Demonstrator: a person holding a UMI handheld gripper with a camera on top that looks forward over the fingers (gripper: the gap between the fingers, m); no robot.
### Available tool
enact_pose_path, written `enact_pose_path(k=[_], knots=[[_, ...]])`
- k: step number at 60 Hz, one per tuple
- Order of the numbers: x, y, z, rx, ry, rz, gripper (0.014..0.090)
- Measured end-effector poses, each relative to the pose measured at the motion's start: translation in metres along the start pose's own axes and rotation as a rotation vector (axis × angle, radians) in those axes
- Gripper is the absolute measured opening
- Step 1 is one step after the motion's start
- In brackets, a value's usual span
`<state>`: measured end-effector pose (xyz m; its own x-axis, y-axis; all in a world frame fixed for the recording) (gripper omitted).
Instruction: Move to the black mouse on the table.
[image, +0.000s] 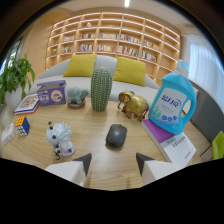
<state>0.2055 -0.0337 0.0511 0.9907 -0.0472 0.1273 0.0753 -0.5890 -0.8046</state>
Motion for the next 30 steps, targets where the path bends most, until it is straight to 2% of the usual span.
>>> enact_pose_path(k=[9, 30], knots=[[0.003, 0.002, 0.016, -0.019, 0.004, 0.008, 0.0847], [0.007, 0.000, 0.018, -0.020, 0.006, 0.013, 0.0845]])
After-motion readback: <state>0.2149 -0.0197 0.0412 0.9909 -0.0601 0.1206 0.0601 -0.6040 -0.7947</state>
